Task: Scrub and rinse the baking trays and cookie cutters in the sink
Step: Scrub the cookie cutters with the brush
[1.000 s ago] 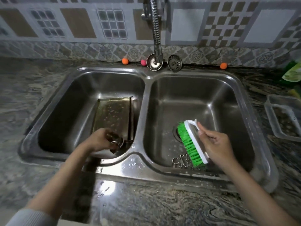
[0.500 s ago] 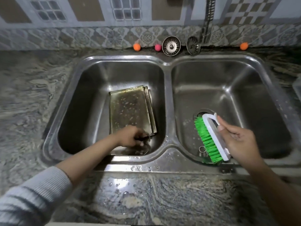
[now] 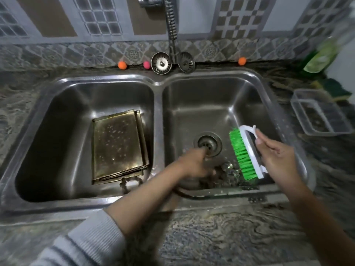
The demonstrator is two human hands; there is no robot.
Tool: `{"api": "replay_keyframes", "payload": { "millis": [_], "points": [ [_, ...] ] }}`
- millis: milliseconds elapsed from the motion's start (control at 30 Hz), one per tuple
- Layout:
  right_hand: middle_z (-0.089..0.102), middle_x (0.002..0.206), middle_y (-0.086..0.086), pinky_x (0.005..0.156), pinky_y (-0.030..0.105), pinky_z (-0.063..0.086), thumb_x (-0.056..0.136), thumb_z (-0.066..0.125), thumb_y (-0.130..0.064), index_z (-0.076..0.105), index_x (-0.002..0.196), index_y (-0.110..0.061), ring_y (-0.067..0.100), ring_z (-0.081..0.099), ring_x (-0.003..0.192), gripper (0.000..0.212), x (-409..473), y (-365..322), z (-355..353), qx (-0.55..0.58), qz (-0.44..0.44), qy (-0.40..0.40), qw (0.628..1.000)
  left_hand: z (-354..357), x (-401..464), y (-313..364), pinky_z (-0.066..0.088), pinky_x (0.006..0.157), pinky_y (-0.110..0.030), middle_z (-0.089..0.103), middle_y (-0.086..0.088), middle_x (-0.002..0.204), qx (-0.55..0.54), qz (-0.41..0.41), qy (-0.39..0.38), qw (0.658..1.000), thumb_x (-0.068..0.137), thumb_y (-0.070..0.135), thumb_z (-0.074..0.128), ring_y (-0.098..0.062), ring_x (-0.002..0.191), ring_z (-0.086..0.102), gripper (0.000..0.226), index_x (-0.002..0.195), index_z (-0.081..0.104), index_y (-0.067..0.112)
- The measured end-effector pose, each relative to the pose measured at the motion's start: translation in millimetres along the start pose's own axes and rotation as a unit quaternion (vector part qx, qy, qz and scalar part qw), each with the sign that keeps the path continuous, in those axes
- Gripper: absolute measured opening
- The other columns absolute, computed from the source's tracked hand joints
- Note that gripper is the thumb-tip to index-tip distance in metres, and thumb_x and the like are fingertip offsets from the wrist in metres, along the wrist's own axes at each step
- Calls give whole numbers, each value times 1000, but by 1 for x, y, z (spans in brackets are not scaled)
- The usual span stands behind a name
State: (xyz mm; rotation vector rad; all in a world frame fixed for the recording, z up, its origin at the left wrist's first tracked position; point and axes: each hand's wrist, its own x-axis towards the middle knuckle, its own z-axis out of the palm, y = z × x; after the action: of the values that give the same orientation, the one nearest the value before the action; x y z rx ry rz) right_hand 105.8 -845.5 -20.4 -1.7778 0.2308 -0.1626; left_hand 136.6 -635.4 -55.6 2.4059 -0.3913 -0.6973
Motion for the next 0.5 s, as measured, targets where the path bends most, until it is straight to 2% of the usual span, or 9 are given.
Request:
{"api": "replay_keyframes", "payload": {
  "millis": [67,167,267,367,433,500],
  "points": [
    [63,118,-9,99,24,45,90,60,-14,58,121,-21,-3,59,108,32,4,4,-10,0,2,-18,1000,26,26,6,47,95,-34,57,-15,130,81,-37,-74,993,81,30,70,-30,118,55,58,130,47,8],
    [60,110,-23,93,9,43,90,58,-6,54,122,-17,-14,57,101,34,11,10,-20,12,6,-40,999,51,52,6,45,94,-34,56,-14,131,154,-90,-94,979,84,32,66,-30,119,54,53,128,50,9],
    [59,115,-12,88,4,42,90,57,-1,53,124,-6,-18,56,96,35,17,17,-28,8,-2,-49,999,70,68,6,45,95,-35,55,-15,130,174,-110,-87,975,83,44,63,-31,121,53,63,131,48,7],
    [53,121,-10,90,4,40,90,56,1,52,125,-2,-20,54,95,35,21,20,-36,6,-11,-55,998,85,73,13,43,97,-36,46,-19,138,180,-155,-110,965,79,52,65,-32,125,49,93,143,23,-1],
    [56,120,-10,91,5,40,90,57,-2,55,124,-6,-18,55,98,34,24,21,-41,7,-5,-59,998,88,74,15,41,98,-36,42,-21,140,196,-157,-120,960,80,53,65,-33,127,46,98,144,16,-4],
    [57,119,-11,92,6,40,91,58,-4,57,124,-8,-15,54,103,34,27,23,-46,11,0,-64,998,88,74,14,42,97,-36,43,-21,138,196,-163,-112,960,78,51,67,-33,125,47,96,142,19,-3]
  ]
}}
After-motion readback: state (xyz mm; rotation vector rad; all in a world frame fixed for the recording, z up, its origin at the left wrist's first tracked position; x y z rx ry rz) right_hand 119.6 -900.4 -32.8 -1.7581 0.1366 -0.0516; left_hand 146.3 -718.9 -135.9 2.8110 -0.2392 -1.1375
